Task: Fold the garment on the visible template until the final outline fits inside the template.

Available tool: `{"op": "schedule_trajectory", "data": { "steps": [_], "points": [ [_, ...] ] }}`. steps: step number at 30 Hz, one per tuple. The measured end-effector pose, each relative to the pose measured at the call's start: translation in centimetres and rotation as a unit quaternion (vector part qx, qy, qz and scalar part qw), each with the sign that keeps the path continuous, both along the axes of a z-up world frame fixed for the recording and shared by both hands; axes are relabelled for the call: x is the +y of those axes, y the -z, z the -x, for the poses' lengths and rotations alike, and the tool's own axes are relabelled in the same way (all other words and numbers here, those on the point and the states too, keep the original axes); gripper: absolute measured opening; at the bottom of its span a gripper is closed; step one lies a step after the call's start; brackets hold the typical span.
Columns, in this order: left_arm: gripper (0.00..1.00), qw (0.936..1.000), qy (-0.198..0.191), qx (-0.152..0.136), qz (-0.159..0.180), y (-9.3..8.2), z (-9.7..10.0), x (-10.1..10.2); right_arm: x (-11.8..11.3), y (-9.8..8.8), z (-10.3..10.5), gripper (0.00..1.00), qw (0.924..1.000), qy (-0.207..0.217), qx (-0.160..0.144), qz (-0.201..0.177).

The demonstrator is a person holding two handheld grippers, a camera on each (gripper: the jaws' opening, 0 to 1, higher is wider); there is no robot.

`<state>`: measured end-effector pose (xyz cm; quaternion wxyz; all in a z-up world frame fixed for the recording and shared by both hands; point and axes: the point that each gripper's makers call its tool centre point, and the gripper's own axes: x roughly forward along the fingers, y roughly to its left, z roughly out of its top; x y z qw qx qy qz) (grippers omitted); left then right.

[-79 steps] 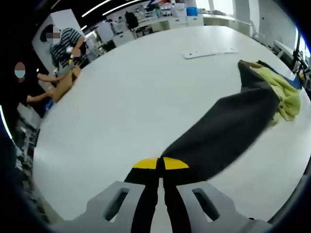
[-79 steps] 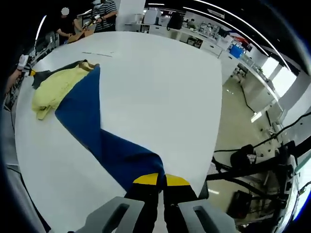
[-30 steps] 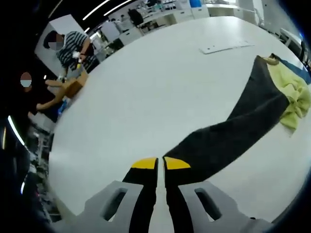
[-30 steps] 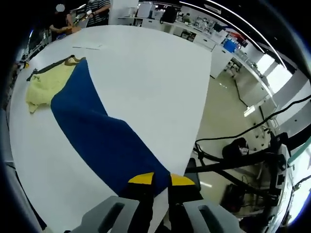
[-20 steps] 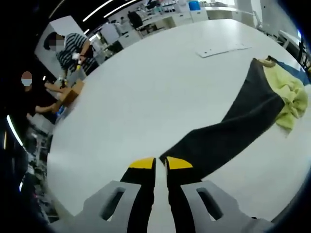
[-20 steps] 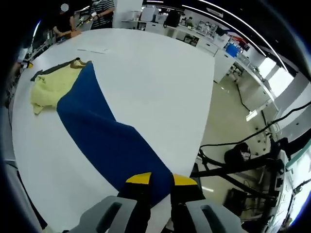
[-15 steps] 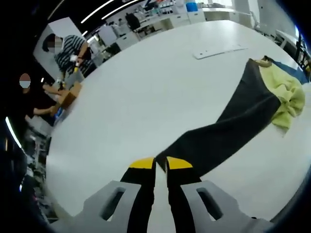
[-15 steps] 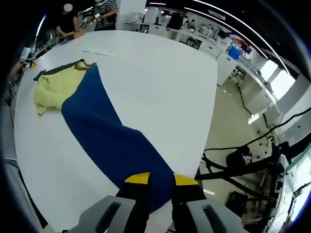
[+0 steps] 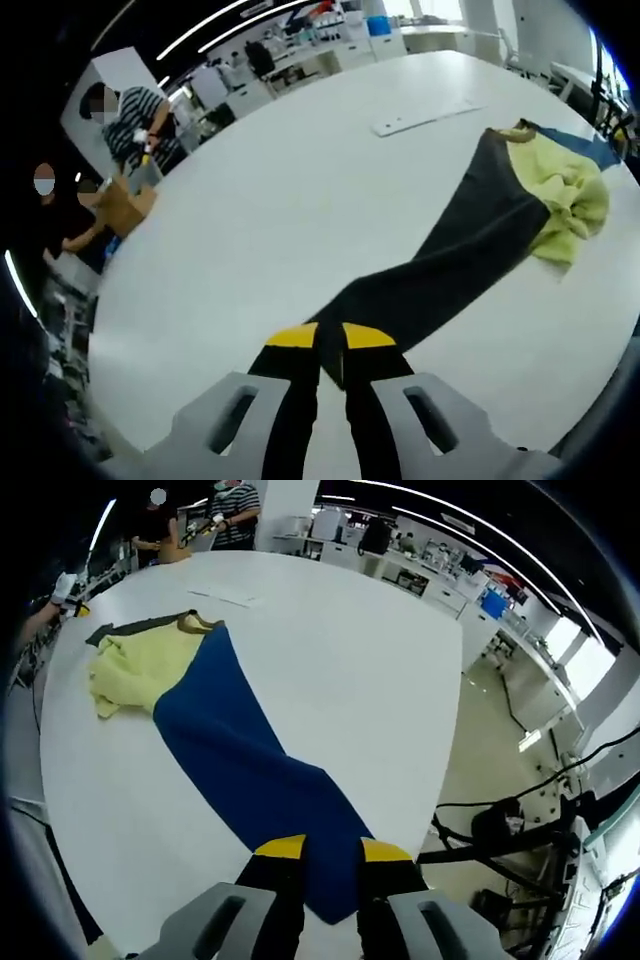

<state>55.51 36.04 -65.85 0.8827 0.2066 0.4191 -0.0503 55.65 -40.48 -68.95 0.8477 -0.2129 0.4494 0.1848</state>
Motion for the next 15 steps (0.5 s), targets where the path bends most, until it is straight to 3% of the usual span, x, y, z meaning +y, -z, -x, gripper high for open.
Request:
{"op": "schedule_trajectory", "data": {
  "steps": [15],
  "points": [
    [0.05, 0.9985, 0.041, -0.017, 0.030, -0.9, 1.9, -3.5, 3.9, -1.5, 1.6, 0.15, 0.9988, -0.044, -0.015, -0.014]
  ]
}}
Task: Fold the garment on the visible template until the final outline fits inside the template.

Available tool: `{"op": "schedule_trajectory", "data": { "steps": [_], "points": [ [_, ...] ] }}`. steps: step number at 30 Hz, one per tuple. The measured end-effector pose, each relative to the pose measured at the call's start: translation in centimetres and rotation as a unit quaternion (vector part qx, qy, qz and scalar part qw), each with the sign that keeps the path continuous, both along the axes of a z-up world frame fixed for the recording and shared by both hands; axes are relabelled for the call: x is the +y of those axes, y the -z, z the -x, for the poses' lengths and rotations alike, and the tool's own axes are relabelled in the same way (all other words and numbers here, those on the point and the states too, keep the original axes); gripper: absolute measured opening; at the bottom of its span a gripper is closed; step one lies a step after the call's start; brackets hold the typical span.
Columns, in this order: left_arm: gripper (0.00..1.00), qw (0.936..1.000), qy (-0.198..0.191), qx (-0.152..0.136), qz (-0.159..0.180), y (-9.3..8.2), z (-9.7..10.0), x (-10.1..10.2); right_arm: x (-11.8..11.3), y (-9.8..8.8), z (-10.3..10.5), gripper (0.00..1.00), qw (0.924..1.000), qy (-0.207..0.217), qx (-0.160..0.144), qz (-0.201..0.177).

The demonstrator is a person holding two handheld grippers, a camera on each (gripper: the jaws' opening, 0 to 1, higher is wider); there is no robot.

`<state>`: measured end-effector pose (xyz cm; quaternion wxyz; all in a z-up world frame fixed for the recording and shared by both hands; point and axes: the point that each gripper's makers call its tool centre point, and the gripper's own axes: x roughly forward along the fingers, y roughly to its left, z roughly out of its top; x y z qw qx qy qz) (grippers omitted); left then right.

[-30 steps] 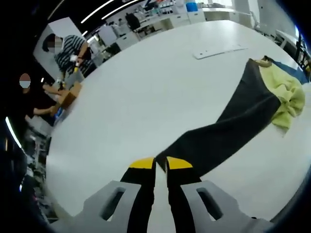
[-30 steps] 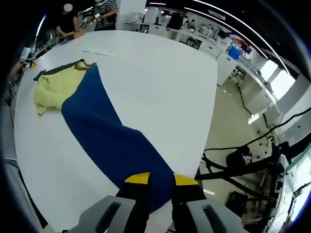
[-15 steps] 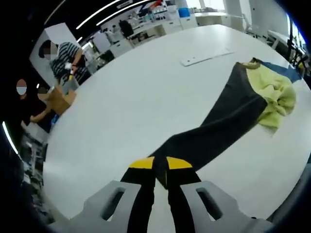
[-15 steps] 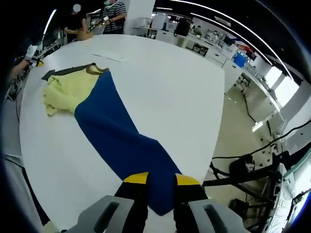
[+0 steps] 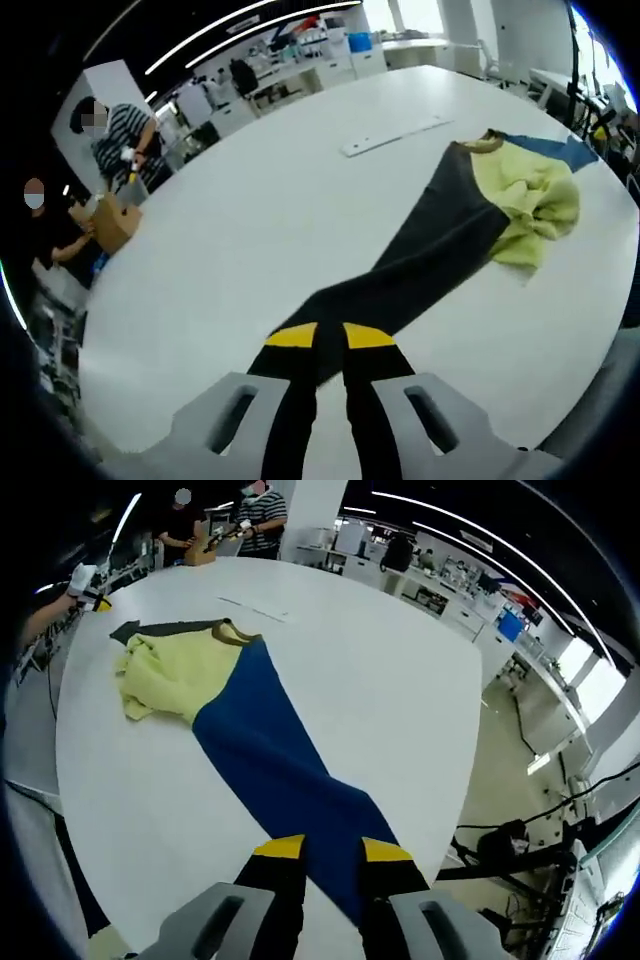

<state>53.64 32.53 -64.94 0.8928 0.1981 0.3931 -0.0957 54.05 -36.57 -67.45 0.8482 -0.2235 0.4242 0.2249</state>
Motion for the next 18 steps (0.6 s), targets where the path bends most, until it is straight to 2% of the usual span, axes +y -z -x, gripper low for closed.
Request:
{"op": "schedule_trajectory", "data": {
  "steps": [18],
  "points": [
    [0.08, 0.9978, 0.041, -0.004, 0.052, 0.6, 3.1, -4.5, 4.1, -0.2, 2.7, 0.18, 0.9989, -0.034, -0.005, -0.032]
  ]
}}
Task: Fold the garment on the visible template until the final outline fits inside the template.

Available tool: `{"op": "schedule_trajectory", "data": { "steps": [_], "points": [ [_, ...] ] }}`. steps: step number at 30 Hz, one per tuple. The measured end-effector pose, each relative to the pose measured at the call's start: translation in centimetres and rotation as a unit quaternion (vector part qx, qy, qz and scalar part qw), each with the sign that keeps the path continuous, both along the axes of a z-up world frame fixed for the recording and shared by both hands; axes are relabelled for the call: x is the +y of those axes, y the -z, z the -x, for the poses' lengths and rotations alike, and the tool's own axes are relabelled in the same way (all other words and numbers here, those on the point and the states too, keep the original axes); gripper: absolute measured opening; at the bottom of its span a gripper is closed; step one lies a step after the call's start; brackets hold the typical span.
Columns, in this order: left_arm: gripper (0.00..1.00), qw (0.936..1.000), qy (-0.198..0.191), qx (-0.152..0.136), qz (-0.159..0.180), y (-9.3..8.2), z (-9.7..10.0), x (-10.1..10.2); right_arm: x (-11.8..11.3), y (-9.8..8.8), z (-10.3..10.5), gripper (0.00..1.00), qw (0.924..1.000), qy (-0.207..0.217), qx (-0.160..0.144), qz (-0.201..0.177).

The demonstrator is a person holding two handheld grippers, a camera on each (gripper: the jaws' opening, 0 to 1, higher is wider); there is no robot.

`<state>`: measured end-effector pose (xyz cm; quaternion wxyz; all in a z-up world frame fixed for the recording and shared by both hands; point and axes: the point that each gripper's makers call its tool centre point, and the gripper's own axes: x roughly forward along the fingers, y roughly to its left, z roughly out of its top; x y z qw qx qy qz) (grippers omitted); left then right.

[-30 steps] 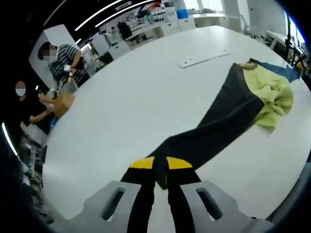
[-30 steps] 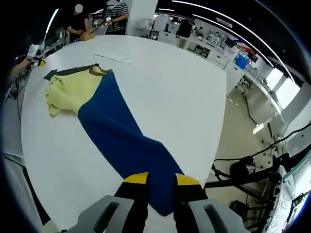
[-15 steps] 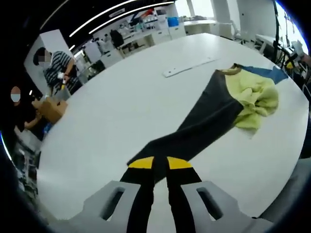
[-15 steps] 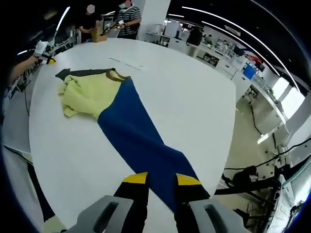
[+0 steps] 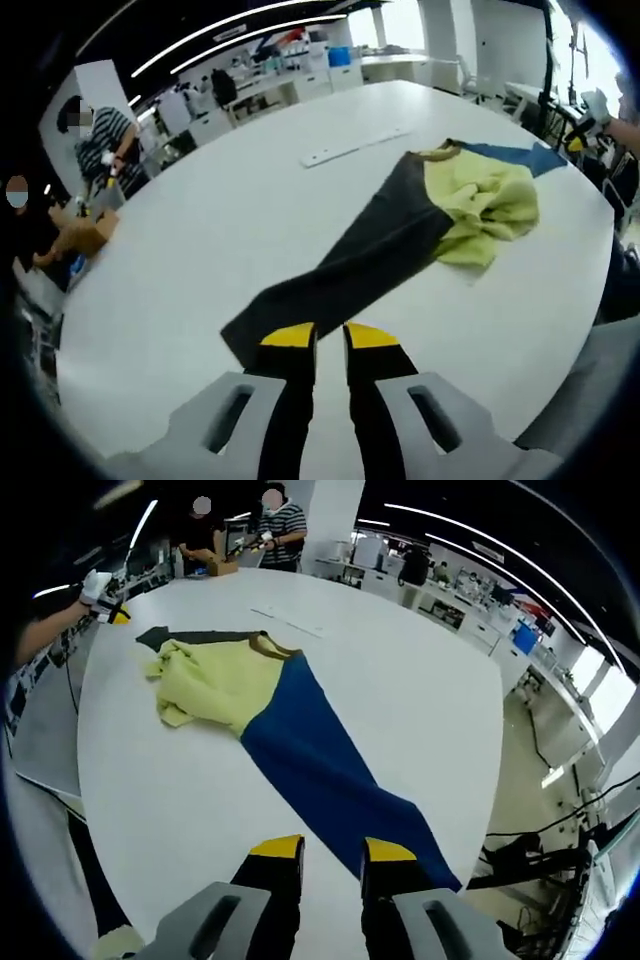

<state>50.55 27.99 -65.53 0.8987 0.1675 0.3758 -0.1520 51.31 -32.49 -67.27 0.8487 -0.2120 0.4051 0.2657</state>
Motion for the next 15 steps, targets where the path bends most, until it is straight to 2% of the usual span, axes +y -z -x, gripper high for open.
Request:
{"op": "schedule_trajectory", "data": {
  "steps": [15],
  "points": [
    [0.10, 0.9983, 0.040, 0.003, 0.042, 0.4, 1.6, -4.7, 3.5, 0.4, 1.6, 0.20, 0.9991, -0.031, 0.003, -0.027]
  ]
}}
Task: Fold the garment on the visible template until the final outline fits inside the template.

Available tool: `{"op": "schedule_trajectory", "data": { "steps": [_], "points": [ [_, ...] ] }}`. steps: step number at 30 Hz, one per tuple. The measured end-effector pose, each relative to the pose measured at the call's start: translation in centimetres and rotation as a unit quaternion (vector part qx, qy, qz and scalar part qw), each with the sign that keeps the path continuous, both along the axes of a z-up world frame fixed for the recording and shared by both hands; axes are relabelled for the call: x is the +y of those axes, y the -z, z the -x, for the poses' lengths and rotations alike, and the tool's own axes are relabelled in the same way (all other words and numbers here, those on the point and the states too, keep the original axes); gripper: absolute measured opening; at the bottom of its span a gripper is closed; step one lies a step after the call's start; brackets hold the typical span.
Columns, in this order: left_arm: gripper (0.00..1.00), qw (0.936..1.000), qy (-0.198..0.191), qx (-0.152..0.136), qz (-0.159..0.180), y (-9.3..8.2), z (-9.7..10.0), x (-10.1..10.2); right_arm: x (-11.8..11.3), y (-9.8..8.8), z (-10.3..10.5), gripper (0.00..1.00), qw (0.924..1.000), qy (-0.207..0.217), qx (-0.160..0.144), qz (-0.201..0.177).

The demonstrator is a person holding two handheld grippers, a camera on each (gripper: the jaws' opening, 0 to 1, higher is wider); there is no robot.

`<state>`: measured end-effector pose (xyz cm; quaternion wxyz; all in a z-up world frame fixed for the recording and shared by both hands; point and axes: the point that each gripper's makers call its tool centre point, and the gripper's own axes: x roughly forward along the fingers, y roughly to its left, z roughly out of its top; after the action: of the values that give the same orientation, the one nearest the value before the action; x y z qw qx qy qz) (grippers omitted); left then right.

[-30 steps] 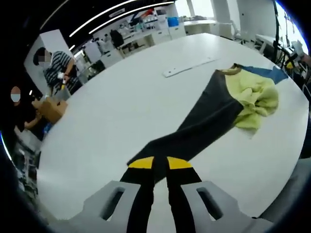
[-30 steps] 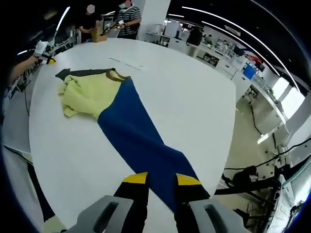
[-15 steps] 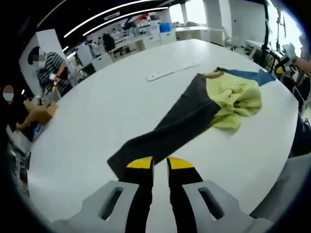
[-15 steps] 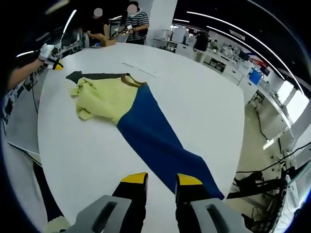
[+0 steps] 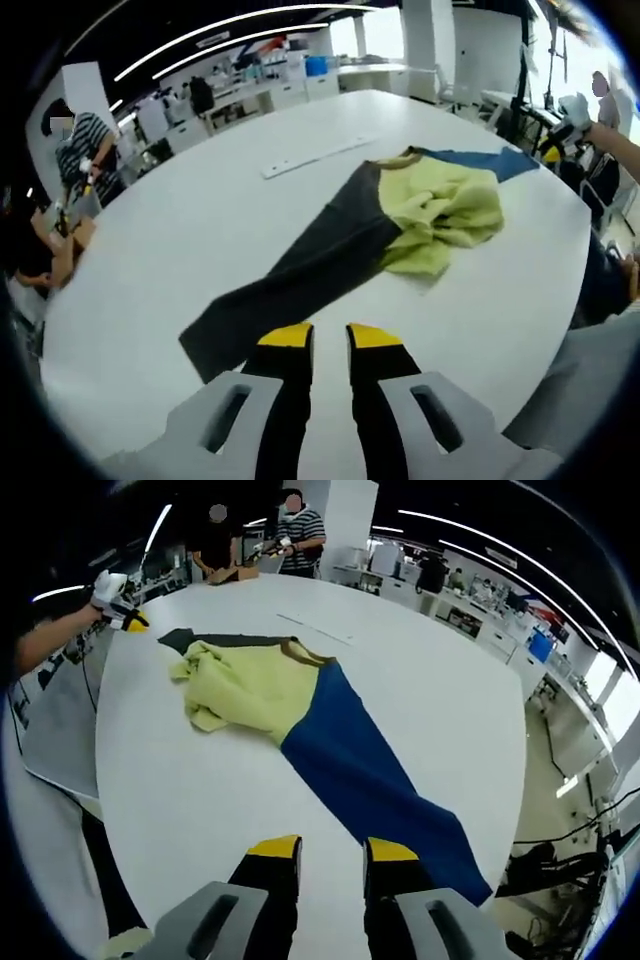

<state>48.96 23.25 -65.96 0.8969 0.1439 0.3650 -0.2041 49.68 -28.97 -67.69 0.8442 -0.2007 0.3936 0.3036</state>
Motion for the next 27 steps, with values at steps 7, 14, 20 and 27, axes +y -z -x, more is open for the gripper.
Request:
{"op": "schedule_trajectory", "data": {
  "steps": [7, 14, 20, 27],
  "points": [
    [0.11, 0.9998, 0.011, 0.004, 0.018, 0.7, 0.4, -2.0, 1.4, 0.3, 0.5, 0.21, 0.9999, -0.013, 0.001, -0.007],
    [0.12, 0.9992, 0.020, 0.011, 0.031, 1.4, 0.7, -3.7, 2.3, 1.0, 0.8, 0.21, 0.9996, -0.023, 0.005, -0.016],
    [0.12, 0.9988, 0.029, 0.017, 0.036, 2.1, 1.0, -4.9, 3.2, 1.6, 0.6, 0.21, 0.9990, -0.036, 0.008, -0.024],
    [0.12, 0.9982, 0.037, 0.019, 0.044, 2.5, 1.1, -6.4, 5.1, 2.0, 0.7, 0.22, 0.9979, -0.054, 0.011, -0.033]
  ]
}}
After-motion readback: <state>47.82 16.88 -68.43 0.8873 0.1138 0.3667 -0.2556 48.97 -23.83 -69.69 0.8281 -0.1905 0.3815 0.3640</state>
